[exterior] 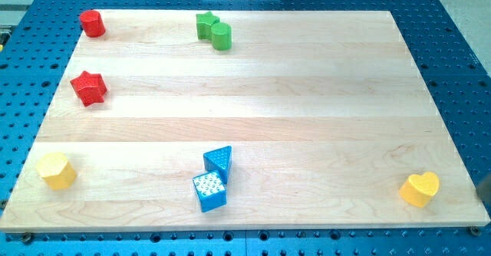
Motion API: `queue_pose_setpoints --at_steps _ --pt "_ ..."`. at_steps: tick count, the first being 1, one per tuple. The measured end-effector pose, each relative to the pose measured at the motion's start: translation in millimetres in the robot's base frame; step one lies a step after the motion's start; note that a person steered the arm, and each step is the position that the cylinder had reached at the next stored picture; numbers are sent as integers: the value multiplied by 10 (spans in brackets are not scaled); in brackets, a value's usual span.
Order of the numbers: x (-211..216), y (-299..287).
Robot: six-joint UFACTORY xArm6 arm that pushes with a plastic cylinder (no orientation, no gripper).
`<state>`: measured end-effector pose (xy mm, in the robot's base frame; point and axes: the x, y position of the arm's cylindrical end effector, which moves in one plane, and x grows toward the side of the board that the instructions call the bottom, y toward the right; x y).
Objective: Place the heart above the triangle
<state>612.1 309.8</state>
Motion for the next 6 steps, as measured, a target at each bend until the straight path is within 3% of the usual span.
queue_pose_setpoints --at_steps 1,2,6 --pt "-23 -588" --pt "-476 -1138" --pt "-1446 -3937"
